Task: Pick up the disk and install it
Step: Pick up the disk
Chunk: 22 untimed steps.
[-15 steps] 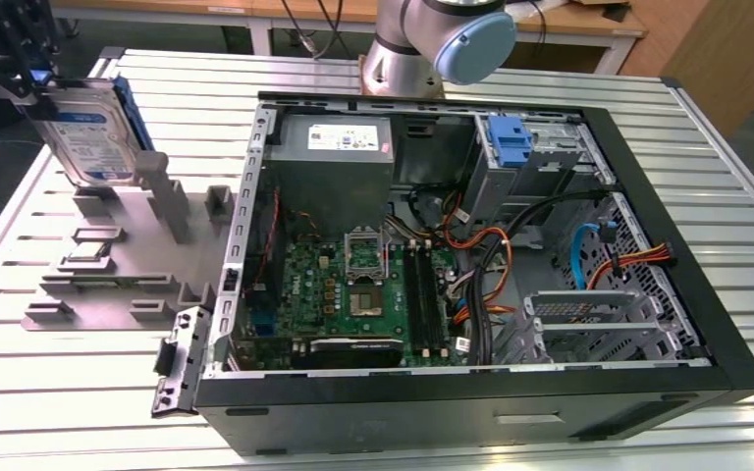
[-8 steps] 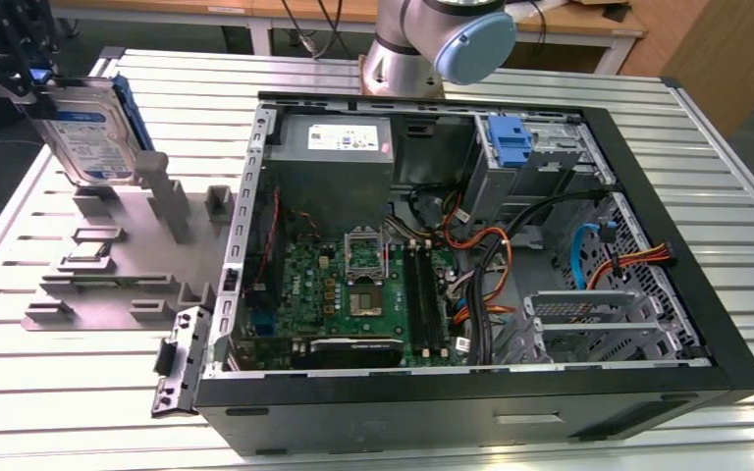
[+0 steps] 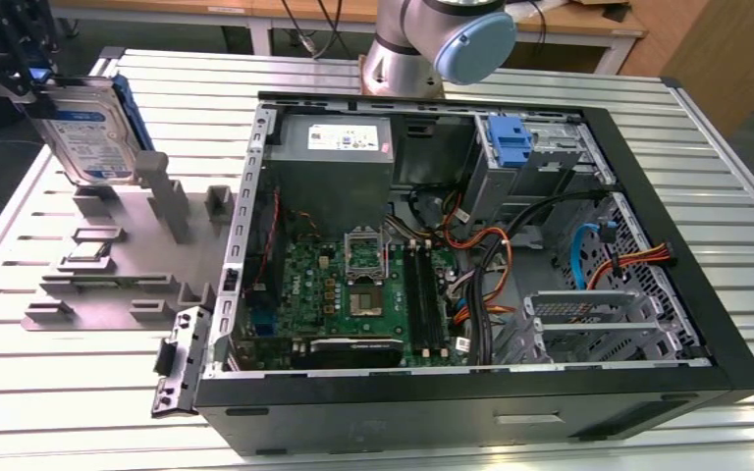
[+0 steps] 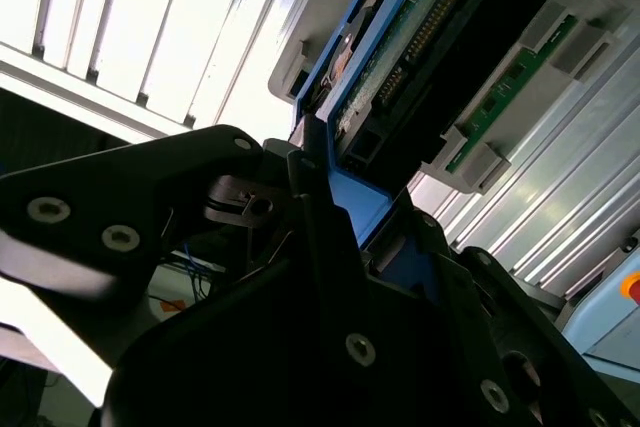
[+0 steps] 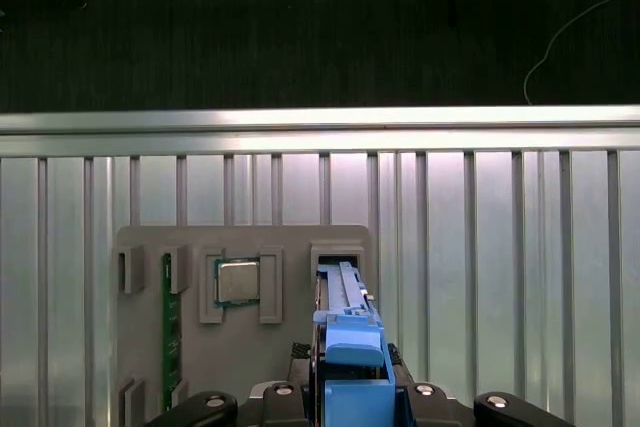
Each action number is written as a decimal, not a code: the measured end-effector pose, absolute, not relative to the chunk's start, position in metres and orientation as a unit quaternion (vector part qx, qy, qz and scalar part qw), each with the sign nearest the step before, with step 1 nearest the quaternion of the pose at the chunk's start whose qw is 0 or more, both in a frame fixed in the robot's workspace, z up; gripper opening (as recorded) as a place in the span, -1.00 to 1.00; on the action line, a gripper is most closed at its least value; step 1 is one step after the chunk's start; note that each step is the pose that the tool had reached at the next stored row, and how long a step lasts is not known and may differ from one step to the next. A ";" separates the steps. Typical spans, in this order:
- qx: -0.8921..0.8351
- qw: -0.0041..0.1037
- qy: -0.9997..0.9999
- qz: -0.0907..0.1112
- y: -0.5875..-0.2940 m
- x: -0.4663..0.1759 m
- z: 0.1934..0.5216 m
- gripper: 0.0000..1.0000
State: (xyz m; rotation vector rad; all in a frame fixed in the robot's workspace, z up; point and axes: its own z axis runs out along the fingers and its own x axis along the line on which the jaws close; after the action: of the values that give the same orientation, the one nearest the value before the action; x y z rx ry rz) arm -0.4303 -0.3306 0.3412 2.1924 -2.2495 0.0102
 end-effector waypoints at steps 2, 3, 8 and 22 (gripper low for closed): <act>0.698 0.000 -0.716 0.003 -0.331 -0.430 0.342 -0.27; 0.698 0.000 -0.716 0.003 -0.331 -0.430 0.342 -0.27; 0.698 0.000 -0.716 0.003 -0.331 -0.430 0.343 -0.27; 0.698 0.000 -0.716 0.003 -0.331 -0.430 0.347 -0.27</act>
State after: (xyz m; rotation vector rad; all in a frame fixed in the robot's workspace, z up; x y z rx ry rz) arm -0.4303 -0.3306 0.3470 2.1923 -2.2495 0.0102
